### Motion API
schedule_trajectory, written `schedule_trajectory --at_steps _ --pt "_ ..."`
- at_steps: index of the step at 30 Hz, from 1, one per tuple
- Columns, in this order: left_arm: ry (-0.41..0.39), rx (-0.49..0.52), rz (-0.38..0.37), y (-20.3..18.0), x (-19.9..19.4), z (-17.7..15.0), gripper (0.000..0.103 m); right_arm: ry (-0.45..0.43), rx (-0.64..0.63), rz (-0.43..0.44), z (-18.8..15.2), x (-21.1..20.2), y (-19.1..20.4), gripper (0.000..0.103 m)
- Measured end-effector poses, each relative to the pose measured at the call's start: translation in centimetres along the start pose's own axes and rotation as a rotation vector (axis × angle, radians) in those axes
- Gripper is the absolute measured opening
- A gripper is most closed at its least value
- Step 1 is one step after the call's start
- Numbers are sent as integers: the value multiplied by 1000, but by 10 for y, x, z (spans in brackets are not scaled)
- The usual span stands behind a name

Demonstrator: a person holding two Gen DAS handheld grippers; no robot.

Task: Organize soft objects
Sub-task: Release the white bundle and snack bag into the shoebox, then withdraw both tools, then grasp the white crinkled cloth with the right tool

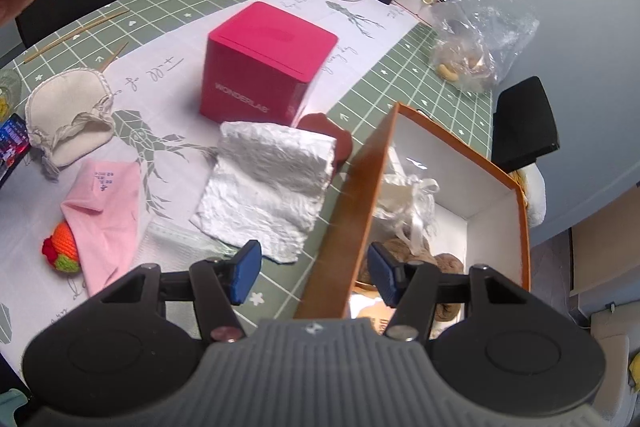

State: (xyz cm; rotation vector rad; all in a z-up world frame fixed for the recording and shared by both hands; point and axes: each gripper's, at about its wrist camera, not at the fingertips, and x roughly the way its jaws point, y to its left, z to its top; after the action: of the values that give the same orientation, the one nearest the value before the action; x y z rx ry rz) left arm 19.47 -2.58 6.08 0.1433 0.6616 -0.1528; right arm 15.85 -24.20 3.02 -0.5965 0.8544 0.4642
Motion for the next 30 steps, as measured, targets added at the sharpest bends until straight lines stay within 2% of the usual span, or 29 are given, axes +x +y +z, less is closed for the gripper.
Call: schedule_trajectory --at_steps 8,18,23,26,30 --pt "23 -19 29 50 -10 -38 75 22 -35 22 3 16 27 59" --pt "83 -18 37 88 -2 -86 75 75 -68 32 4 41 55 60" --pt "102 -59 53 110 2 -106 75 88 -88 7 11 58 65 64" --pt "126 -38 74 113 8 -116 76 91 -85 -16 14 71 67 65" --pt "148 -28 65 113 12 -124 76 68 -54 -61 18 90 66 68"
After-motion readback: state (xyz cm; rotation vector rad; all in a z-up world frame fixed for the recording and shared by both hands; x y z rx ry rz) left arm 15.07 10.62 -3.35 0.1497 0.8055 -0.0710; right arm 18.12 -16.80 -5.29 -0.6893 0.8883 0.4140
